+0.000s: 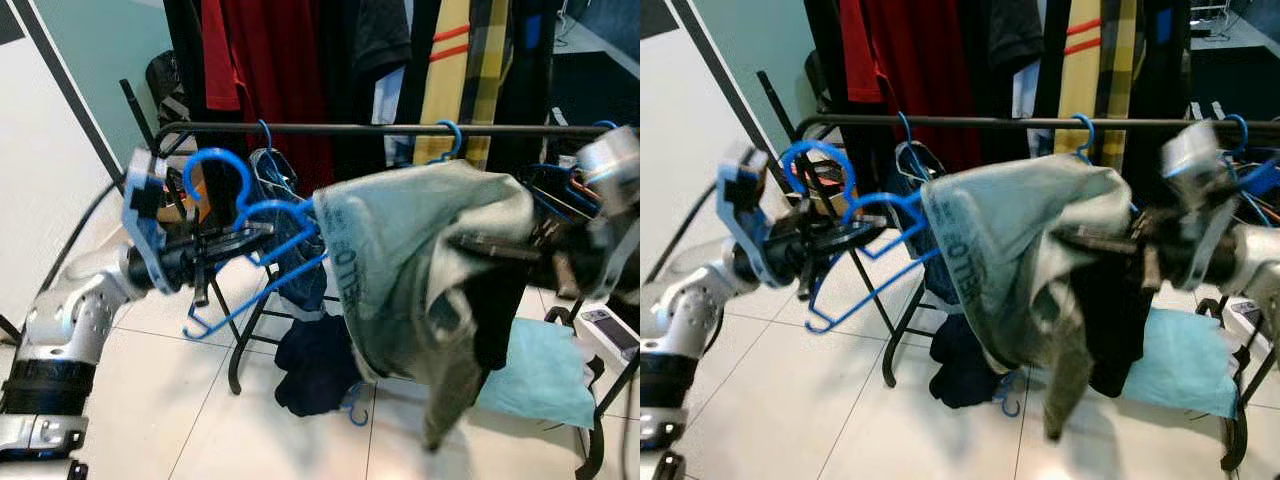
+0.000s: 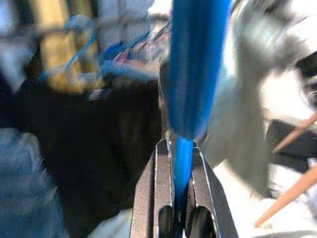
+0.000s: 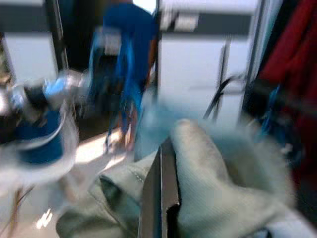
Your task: Hang hanger
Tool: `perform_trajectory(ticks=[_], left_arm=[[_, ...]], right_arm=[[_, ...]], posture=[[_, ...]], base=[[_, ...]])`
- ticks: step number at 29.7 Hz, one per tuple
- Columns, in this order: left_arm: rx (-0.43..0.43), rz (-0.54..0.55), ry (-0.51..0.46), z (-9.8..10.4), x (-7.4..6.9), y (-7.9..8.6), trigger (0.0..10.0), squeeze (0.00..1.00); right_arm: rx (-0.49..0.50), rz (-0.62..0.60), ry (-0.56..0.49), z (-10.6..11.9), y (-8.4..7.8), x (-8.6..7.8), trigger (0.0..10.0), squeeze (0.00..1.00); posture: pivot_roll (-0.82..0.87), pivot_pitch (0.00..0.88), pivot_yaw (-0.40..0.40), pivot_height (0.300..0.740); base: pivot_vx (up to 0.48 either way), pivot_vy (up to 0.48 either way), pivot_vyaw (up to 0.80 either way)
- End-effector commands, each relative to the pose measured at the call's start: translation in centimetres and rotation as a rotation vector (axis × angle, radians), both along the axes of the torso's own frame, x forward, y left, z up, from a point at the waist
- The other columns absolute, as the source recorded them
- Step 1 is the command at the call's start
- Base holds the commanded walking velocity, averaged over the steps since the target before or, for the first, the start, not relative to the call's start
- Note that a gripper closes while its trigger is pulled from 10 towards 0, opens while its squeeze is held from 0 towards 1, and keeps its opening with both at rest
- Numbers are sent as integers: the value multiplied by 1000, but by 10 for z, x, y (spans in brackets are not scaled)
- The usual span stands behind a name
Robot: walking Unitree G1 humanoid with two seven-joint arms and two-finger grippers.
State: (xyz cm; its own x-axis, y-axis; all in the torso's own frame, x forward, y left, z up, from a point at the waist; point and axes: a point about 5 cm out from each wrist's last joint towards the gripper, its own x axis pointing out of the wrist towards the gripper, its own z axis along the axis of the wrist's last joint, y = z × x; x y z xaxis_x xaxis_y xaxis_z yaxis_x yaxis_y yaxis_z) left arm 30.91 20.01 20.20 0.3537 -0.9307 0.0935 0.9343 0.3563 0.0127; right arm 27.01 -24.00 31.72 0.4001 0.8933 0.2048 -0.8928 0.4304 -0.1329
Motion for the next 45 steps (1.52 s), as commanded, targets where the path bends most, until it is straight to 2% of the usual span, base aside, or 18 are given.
perform_trajectory(ticks=[1,6,10,11,13,14,15,18,20,21,22,23,26,29,33,34,36,45], left_arm=[[133,74,98,-31,-3,18,0,0],[177,96,142,-45,-6,23,0,0],[421,151,335,-108,-27,39,0,0],[477,192,389,-126,-31,40,0,0],[503,220,416,-134,-33,40,0,0],[534,289,475,-149,-34,39,7961,0],[578,387,527,-167,-35,36,10000,0],[627,517,611,-195,-42,29,10000,0],[627,517,611,-195,-42,29,10000,0],[578,611,720,-211,-48,22,10000,0],[578,611,720,-211,-48,22,10000,0],[487,765,846,-229,-56,10,10000,0],[457,949,1013,-252,-73,-6,10000,0],[543,999,1099,-272,-98,-19,10000,0],[621,952,1102,-279,-109,-26,10000,0],[720,873,1102,-287,-123,-33,10000,0],[784,795,1062,-289,-127,-39,10000,0],[709,868,1025,-277,-102,-38,10000,0]], right_arm=[[158,-58,-87,22,-16,-2,0,0],[223,-102,-109,28,-25,-1,0,0],[80,-514,102,-21,-44,38,0,0],[-55,-614,186,-55,-46,47,6980,0],[-141,-655,231,-77,-47,49,6980,0],[-209,-669,299,-107,-44,50,10000,0],[-276,-698,406,-147,-42,49,10000,0],[-339,-771,586,-207,-39,41,10000,0],[-339,-771,586,-207,-39,41,10000,0],[-370,-820,690,-240,-35,33,10000,0],[-370,-820,690,-240,-35,33,10000,0],[-384,-853,811,-277,-22,21,10000,0],[-416,-881,969,-323,3,-1,10000,0],[-540,-848,1085,-360,33,-31,10000,0],[-637,-809,1113,-374,41,-48,10000,0],[-823,-674,1119,-389,50,-71,10000,0],[-943,-597,1046,-393,53,-77,10000,0],[-989,-576,943,-388,62,-63,10000,0]], posture=[[-166,0,114,740],[-165,0,115,740],[-166,0,117,740],[-164,0,115,740],[-164,0,115,740],[-152,0,111,740],[-149,0,109,740],[-140,0,105,740],[-140,0,105,740],[-132,0,102,740],[-132,0,102,740],[-117,0,91,740],[-108,0,84,740],[-84,0,75,740],[-69,0,70,740],[-49,0,56,740],[-38,0,39,740],[-25,0,22,740]], base=[[0,0,0],[0,0,0],[0,0,0],[0,0,0],[0,0,0],[0,0,0],[0,0,0],[0,0,0],[0,0,0],[0,0,794],[0,0,794],[0,0,794],[0,0,794],[0,0,794],[0,0,794],[0,0,794],[0,0,794],[0,0,794]])
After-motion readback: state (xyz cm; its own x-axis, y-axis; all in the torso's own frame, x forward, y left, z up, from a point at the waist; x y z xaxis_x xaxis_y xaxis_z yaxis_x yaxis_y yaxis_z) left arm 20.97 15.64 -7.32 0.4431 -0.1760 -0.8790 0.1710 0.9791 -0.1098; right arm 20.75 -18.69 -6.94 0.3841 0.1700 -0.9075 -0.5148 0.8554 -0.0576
